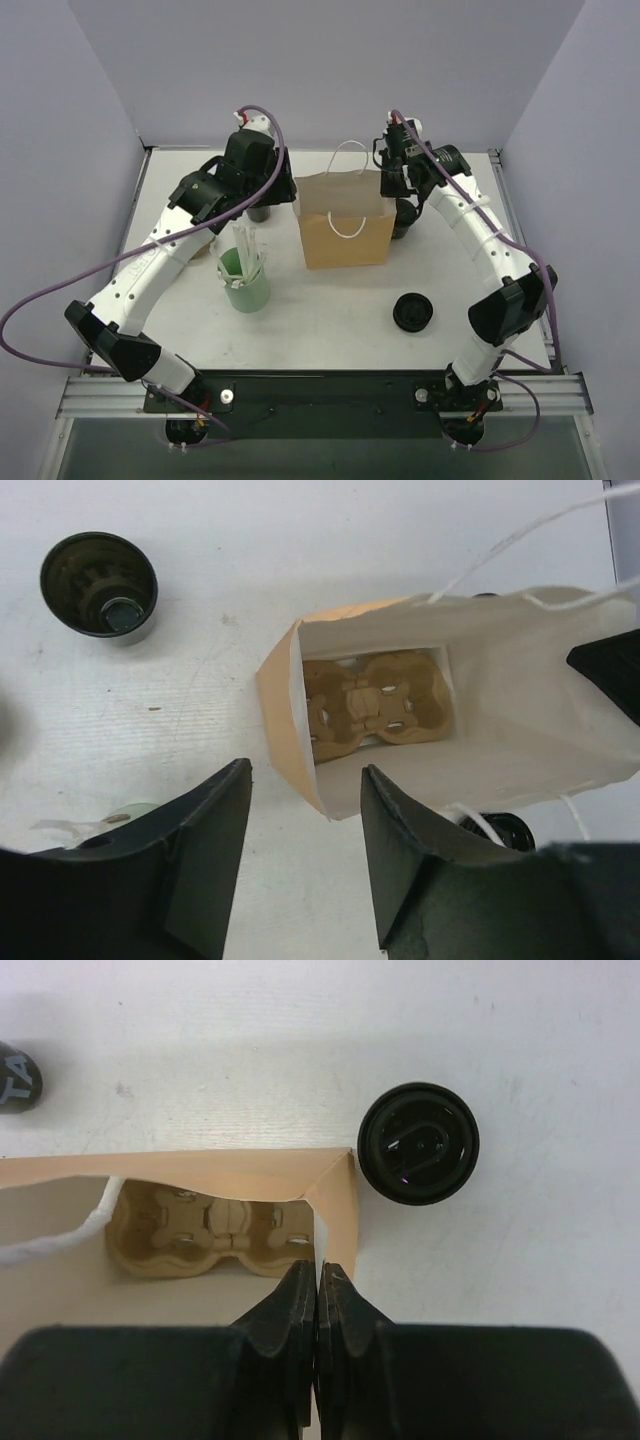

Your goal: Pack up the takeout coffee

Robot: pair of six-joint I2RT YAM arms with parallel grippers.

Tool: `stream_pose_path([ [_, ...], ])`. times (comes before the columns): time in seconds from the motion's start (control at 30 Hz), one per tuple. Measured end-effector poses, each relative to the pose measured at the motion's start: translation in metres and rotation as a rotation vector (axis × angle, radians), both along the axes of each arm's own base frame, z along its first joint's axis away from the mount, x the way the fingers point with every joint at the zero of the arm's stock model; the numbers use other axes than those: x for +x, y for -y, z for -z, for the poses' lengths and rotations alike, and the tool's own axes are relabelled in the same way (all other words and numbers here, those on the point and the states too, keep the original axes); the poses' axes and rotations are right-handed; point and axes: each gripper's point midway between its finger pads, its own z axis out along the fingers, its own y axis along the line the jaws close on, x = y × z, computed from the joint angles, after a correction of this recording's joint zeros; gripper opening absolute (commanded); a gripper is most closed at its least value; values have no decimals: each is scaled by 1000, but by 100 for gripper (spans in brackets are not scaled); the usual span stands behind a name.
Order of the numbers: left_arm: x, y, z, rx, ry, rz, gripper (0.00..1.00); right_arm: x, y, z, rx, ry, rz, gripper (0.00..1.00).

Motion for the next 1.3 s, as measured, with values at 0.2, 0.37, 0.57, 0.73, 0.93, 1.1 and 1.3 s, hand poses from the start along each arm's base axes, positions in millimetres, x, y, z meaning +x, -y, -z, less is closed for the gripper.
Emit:
stream_pose_path([
  [0.2, -13, -31, -23, 19, 40, -87, 64, -36, -11, -7, -1, 130, -80, 0],
  [0.37, -26, -55, -45, 15, 95, -138, 66, -70, -10, -14, 36, 249, -132, 0],
  [0.57, -43, -76, -54, 2, 135, -168, 67, -89, 6, -17, 71, 346, -109, 0],
  [0.73, -46, -79, -41, 31, 124, -153, 67, -101, 10, -5, 106, 379, -127, 0],
  [0.93, -56, -76, -16, 62, 94, -79, 67, -113, 12, 12, 111, 368, -142, 0],
  [1.1, -75, -65, -10, 10, 108, 43, 66, -122, 14, 15, 143, 407, -151, 0],
  [1.3, -95, -31, -23, -61, 151, 240, 66, -128, 13, 13, 152, 420, -165, 0],
])
